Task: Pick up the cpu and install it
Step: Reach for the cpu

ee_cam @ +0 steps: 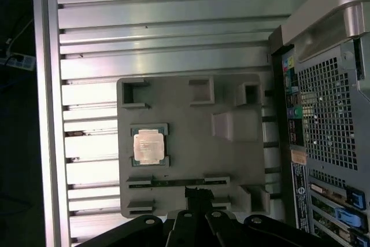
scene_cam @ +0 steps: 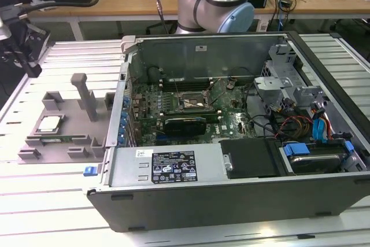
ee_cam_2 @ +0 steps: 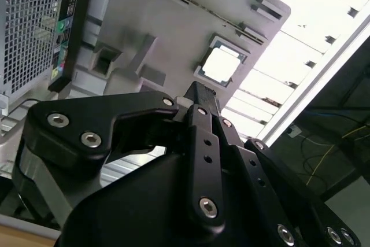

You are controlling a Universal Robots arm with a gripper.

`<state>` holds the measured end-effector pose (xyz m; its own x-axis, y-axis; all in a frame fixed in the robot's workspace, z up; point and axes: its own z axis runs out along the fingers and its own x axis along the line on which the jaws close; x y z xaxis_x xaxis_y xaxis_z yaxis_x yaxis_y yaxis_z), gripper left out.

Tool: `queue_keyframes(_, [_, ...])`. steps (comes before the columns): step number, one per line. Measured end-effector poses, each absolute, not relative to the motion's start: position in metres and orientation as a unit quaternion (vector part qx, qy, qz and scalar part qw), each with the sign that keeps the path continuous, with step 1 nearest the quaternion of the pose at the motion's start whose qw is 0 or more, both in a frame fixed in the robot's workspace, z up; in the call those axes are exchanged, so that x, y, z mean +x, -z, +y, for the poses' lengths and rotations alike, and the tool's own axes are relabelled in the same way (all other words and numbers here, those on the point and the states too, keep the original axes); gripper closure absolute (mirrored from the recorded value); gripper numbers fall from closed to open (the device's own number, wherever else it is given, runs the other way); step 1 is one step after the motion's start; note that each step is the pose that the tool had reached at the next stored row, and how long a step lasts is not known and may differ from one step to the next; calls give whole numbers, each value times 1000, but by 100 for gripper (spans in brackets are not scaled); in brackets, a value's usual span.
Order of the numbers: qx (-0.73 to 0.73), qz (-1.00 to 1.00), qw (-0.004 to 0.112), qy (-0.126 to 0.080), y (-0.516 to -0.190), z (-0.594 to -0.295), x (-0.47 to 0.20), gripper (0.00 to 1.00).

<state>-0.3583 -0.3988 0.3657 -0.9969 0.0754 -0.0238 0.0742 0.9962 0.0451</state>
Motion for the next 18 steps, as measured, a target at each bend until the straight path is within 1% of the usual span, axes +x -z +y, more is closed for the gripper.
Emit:
queue_keyframes(9, [37,999,13,-22,-349,-398,-388,89])
queue_keyframes(18, [37,999,13,-22,-336,-380,-389,89])
